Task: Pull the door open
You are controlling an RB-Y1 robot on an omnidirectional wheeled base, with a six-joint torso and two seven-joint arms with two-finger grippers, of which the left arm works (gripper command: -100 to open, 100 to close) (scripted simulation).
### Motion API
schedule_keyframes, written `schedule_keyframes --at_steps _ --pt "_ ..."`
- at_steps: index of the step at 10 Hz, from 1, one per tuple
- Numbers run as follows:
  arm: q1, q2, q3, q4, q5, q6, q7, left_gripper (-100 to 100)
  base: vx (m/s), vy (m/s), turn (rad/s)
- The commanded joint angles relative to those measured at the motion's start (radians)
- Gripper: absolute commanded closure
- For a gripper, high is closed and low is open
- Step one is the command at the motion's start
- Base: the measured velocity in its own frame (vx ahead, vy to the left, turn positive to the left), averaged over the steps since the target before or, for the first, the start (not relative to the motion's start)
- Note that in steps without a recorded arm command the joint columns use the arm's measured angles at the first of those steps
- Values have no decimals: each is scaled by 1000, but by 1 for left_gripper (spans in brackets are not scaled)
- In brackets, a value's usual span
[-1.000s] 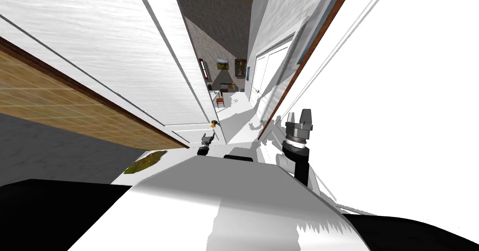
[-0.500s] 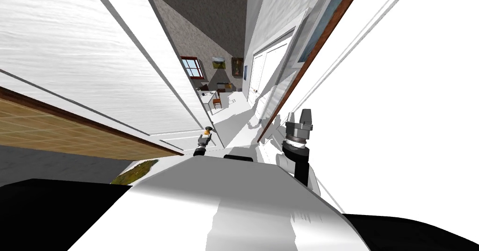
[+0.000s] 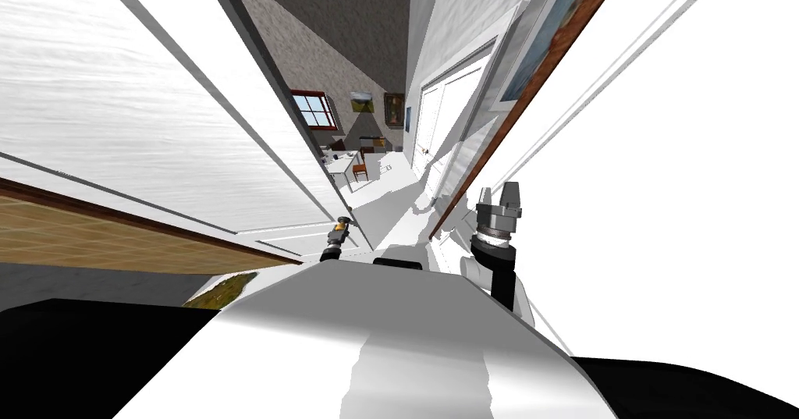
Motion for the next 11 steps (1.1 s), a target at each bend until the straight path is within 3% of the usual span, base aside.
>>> schedule_keyframes --at_steps 1,4,11 --pt "1 -2 -2 0 -1 0 0 100 -24 3 -15" --pt "1 -2 -2 0 -1 0 0 100 -7 -1 0" --pt "-8 8 -23 13 50 1 169 100 -31 12 -41"
